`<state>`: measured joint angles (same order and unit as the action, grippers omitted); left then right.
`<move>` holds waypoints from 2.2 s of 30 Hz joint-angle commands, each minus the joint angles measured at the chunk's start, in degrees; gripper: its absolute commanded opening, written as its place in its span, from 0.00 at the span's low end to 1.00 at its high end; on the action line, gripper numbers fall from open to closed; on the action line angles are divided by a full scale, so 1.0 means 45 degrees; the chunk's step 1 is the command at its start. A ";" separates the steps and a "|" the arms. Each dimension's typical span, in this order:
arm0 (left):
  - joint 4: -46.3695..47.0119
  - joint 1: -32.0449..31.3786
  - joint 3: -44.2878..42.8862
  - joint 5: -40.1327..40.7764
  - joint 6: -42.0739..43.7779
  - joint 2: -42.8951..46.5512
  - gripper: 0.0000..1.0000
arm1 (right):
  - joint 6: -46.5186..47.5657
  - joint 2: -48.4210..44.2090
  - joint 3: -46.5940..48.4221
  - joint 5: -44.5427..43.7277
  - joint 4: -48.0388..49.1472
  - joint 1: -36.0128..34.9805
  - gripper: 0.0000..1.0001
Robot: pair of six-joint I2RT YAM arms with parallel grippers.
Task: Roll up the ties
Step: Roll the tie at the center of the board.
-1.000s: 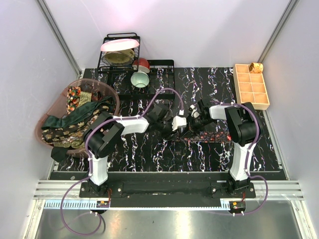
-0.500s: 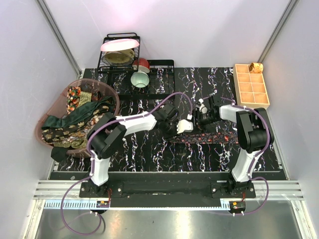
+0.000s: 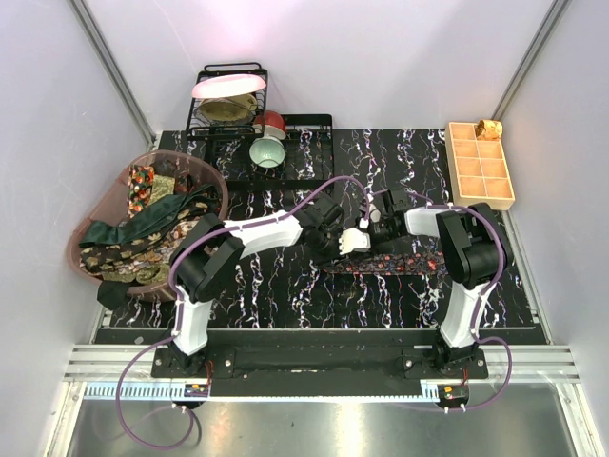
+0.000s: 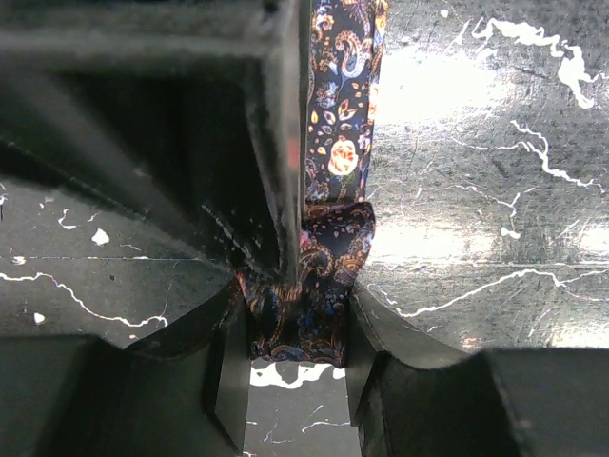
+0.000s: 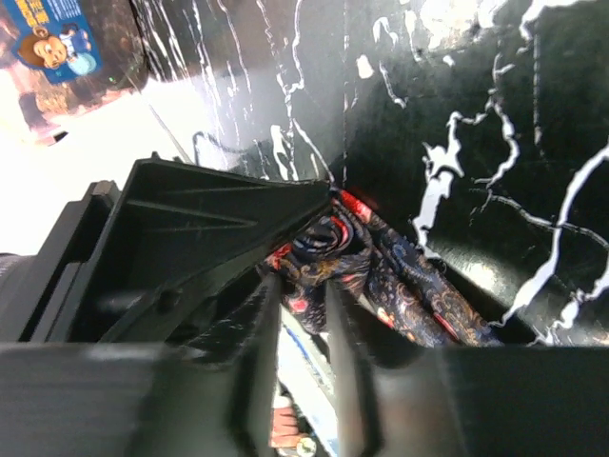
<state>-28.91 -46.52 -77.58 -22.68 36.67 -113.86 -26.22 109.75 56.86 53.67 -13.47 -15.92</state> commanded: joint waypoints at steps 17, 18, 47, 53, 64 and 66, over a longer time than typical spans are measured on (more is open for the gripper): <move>0.0815 0.0553 0.0306 -0.1502 -0.1271 0.0849 0.68 | 0.1665 0.0298 0.0665 -0.2199 -0.2122 -0.0036 0.00; 0.1069 0.0611 0.0442 -0.1678 -0.1427 0.1082 0.69 | 0.1743 0.0278 0.0723 -0.2509 -0.2297 -0.0036 0.00; 0.6893 0.0593 0.2494 -0.3516 -0.3207 0.0089 0.50 | 0.2135 0.0493 0.0919 -0.3723 -0.3001 -0.0016 0.00; 0.5292 0.0534 0.2728 -0.2872 -0.2250 0.0342 0.42 | 0.2115 0.0473 0.0938 -0.3665 -0.3022 -0.0016 0.00; 0.3378 0.0222 0.2592 -0.1234 -0.1312 0.0732 0.32 | 0.2251 0.0260 0.1621 -0.2105 -0.3704 0.0665 0.28; 0.3105 -0.0011 0.2514 -0.0591 -0.1097 0.0771 0.32 | 0.2329 -0.0092 0.1797 -0.1558 -0.4017 0.0900 0.34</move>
<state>-6.11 -45.10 -65.91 -33.45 28.77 -111.46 -17.65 111.11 61.89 43.20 -28.91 -14.72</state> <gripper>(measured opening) 0.405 0.289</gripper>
